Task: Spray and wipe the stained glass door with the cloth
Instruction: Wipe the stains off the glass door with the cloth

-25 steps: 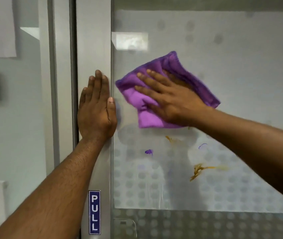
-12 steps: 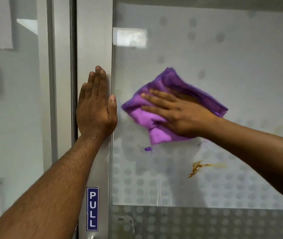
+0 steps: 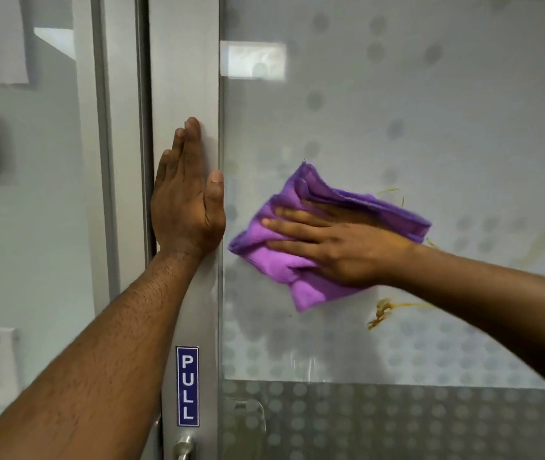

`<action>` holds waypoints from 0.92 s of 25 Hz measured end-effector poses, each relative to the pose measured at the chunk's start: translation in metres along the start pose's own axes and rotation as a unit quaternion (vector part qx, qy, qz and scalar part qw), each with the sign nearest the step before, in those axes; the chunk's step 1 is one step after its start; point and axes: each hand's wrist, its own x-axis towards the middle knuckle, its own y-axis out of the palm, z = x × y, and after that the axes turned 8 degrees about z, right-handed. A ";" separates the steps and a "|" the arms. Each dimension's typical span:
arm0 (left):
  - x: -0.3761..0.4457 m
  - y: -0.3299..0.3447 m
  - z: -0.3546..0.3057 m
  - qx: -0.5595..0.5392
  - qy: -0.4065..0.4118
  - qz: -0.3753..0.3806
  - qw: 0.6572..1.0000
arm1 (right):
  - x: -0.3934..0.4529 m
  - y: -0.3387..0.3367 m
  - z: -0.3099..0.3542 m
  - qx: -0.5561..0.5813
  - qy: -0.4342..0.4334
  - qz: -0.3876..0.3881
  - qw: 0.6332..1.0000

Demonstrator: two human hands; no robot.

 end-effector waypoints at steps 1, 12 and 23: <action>-0.001 0.000 0.000 -0.002 0.001 0.001 1.000 | -0.010 -0.002 -0.014 -0.019 -0.005 -0.008 1.000; 0.001 0.002 0.003 0.007 0.026 -0.027 0.999 | 0.015 0.022 0.062 0.045 0.050 -0.034 0.997; -0.007 0.006 0.013 0.056 0.060 -0.035 0.996 | 0.036 0.011 0.042 0.067 0.215 -0.126 0.966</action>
